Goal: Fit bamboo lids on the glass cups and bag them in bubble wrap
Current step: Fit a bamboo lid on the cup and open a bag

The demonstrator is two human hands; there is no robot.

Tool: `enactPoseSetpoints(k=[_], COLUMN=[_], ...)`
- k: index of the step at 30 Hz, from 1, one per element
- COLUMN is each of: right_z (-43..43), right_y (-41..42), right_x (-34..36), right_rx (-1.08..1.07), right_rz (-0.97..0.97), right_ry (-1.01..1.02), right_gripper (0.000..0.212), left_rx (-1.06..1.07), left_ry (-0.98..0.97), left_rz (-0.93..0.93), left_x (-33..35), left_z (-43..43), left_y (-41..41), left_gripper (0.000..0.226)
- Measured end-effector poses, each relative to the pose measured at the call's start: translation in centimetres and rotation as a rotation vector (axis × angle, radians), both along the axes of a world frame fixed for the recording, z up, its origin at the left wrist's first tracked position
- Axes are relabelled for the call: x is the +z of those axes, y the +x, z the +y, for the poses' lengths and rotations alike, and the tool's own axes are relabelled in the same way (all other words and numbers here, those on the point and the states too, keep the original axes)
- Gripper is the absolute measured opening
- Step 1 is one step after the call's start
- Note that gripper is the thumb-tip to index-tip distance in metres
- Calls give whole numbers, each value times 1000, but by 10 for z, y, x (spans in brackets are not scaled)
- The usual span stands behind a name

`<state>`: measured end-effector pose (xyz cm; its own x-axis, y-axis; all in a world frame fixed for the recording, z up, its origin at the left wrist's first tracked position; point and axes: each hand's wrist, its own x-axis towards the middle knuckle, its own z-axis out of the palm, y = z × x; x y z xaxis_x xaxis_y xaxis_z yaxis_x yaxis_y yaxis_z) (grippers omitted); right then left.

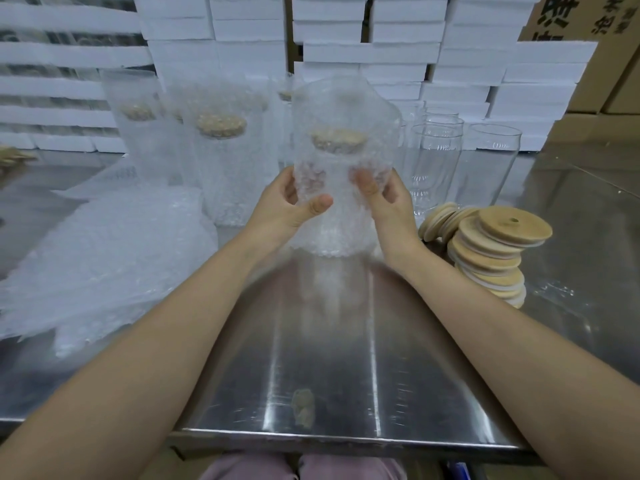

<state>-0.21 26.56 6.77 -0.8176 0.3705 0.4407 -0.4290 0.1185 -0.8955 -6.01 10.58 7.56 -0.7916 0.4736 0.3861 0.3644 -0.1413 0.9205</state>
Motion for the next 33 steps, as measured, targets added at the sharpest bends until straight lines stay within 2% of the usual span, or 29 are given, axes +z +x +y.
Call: enactPoseSetpoints(k=[2, 3, 6, 8, 11, 12, 15, 17, 19, 22, 24, 27, 29, 33], right_z=[-2, -4, -9, -12, -11, -10, -11, -13, -14, -14, -14, -11, -9, -9], right_y=[-1, -2, -5, -4, -2, -1, 0, -1, 0, 0, -1, -6, -9, -13], right_x=[0, -3, -10, -10, -7, -5, -4, -5, -7, -12, -14, -13, -11, -7], right_rx=[24, 42, -14, -76, -132, -144, -123, -94, -67, -31, 0, 44, 110, 193], right_rz=[-56, -84, -73, -12, 73, 99, 123, 116, 108, 93, 79, 22, -39, -117], right_ry=[38, 69, 123, 81, 22, 20, 30, 35, 76, 174, 193, 124, 66, -91], right_gripper=[90, 94, 89, 88, 80, 77, 79, 76, 74, 69, 64, 74, 79, 56], left_rx=[-1, 0, 8, 62, 297, 312, 180, 170, 226, 366, 454, 482, 461, 464], left_ry=[13, 14, 61, 36, -363, -438, -372, -372, -430, -644, -701, -665, -686, -709], left_rz=[-31, -38, -157, -257, -55, -4, -118, -131, -41, 230, 282, 282, 277, 299], left_x=[-3, -4, -1, 1, -4, -6, -9, -8, -11, -18, -20, -23, -23, -25], left_z=[1, 2, 4, 4, 2, 1, 4, 5, 4, 3, 2, 0, -1, -2], left_y=[-2, -3, -6, -9, -7, -4, 1, -1, -4, -7, -9, -14, -15, -16], left_gripper=[100, 92, 59, 52, 39, 36, 31, 23, 21, 23, 24, 33, 29, 17])
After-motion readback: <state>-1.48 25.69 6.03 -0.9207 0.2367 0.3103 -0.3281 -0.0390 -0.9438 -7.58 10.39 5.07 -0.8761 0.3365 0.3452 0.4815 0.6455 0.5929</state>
